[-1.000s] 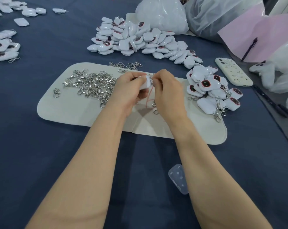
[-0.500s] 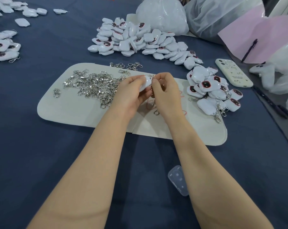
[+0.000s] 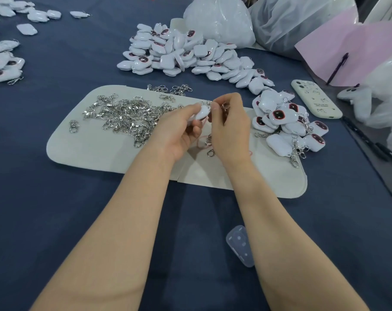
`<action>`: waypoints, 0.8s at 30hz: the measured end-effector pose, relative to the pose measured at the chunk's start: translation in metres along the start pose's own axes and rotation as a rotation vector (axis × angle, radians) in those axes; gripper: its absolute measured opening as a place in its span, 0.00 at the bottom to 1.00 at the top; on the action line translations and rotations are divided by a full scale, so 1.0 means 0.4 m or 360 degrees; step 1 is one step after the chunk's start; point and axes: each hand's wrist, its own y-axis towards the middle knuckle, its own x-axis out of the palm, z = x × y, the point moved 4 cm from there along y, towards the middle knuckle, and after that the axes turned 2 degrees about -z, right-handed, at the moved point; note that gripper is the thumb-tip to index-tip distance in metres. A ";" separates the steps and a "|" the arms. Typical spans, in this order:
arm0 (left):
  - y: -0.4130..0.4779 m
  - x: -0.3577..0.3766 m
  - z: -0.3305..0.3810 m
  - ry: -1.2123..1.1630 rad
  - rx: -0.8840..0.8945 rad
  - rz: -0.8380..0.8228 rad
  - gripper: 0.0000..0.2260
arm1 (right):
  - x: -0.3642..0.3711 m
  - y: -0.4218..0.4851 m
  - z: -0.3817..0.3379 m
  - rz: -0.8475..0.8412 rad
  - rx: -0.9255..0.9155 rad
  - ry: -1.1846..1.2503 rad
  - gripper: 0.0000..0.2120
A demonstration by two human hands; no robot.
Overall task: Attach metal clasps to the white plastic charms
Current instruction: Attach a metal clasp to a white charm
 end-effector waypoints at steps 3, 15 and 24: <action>0.007 -0.014 0.007 0.0070 0.0079 0.0091 0.06 | 0.002 -0.001 -0.005 -0.0153 -0.0070 -0.0099 0.02; 0.010 -0.031 0.032 0.0755 0.0623 0.0353 0.04 | 0.000 0.008 0.020 -0.0387 0.0310 0.0333 0.05; 0.010 -0.018 0.004 0.0184 0.0286 0.0183 0.06 | 0.007 0.013 0.028 -0.0195 0.0383 0.0382 0.11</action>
